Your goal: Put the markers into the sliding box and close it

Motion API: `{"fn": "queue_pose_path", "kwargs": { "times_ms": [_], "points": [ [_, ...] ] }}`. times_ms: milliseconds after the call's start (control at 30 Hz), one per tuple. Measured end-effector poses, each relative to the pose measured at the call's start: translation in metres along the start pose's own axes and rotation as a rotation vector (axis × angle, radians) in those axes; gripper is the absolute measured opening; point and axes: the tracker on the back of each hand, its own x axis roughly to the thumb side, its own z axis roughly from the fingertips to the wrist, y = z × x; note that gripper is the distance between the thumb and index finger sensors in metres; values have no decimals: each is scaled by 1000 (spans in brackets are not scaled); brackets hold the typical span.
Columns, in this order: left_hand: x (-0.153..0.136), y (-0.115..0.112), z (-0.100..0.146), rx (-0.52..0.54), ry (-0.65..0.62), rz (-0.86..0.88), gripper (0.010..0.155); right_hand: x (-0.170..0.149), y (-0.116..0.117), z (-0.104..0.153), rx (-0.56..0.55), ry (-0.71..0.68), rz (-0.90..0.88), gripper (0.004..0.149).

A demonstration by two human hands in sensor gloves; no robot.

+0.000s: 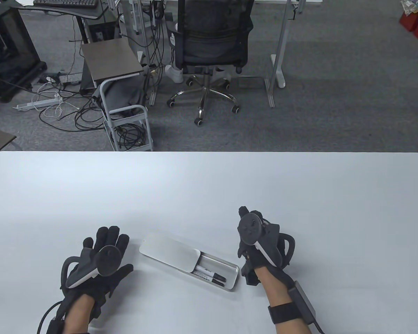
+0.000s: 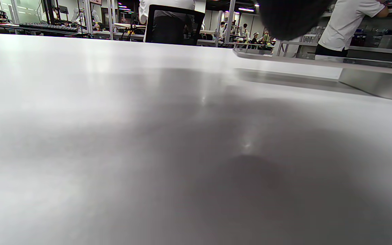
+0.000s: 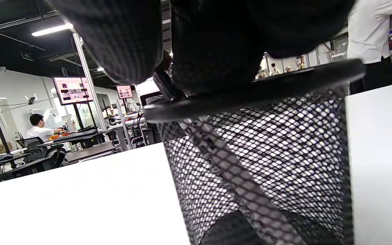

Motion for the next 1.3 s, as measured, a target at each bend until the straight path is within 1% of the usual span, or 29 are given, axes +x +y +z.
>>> {"fn": "queue_pose_path", "kwargs": {
  "times_ms": [333,567,767,1033,1300],
  "points": [
    [1,0,0,-2,1,-2,85,0,7,-2,-8,12,37,47],
    [1,0,0,-6,1,0,85,-1,7,-2,-19,6,21,46],
    [1,0,0,-5,1,-2,85,1,9,1,-72,-5,31,40],
    [1,1,0,-3,1,0,85,5,8,7,-140,-28,69,37],
    [1,1,0,-2,2,-1,85,6,2,16,-201,-61,147,37]
  ]
}}
